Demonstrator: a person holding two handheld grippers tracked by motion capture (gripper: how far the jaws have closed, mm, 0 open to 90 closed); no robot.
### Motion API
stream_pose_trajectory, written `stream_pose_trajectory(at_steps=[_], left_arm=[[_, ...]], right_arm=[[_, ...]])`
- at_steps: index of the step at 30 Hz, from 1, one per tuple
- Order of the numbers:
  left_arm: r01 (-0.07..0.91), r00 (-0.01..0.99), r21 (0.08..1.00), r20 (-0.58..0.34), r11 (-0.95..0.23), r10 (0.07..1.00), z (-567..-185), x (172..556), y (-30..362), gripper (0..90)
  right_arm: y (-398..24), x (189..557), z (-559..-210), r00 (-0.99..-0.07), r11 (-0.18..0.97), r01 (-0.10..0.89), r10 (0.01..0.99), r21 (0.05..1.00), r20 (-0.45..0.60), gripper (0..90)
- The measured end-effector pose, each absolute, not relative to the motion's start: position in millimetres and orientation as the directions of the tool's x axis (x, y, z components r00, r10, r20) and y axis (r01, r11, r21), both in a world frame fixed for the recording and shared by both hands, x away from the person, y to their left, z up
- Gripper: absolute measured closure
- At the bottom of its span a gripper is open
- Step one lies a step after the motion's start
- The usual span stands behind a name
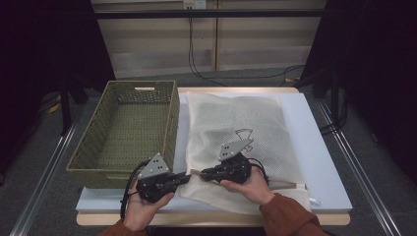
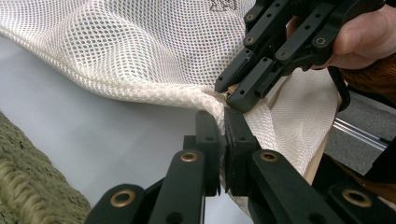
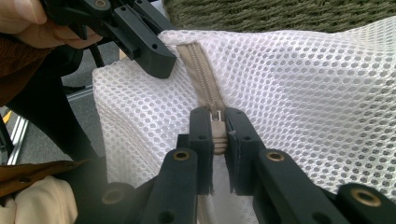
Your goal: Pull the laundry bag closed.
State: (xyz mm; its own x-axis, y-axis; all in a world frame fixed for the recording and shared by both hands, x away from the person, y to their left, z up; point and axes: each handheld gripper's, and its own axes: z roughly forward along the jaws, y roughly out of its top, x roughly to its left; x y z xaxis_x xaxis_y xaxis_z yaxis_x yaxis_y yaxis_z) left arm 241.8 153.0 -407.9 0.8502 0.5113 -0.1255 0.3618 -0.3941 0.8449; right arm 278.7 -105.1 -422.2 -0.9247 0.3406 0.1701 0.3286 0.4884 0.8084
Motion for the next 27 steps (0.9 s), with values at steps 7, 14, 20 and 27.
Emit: stream_pose_trajectory(at_steps=[7, 14, 20, 27], left_arm=[[0.36, 0.858, 0.844, -0.132, -0.397, 0.497, -408.0, 243.1, 153.1, 86.5], [0.37, 0.853, 0.844, -0.142, -0.388, 0.503, -407.9, 244.0, 155.2, 86.5], [0.371, 0.85, 0.845, -0.143, -0.384, 0.506, -406.9, 243.7, 155.5, 86.5], [0.377, 0.85, 0.846, -0.154, -0.377, 0.505, -408.3, 243.8, 156.9, 86.5]], right_arm=[[-109.5, 276.5, -424.3, -0.925, 0.488, 0.33, 0.338, 0.808, 0.173, 82.7], [-118.3, 275.1, -427.1, -0.921, 0.494, 0.336, 0.351, 0.802, 0.17, 82.8], [-122.2, 274.7, -427.5, -0.92, 0.5, 0.334, 0.356, 0.799, 0.163, 82.7], [-129.3, 271.7, -426.4, -0.917, 0.499, 0.335, 0.368, 0.799, 0.155, 82.7]])
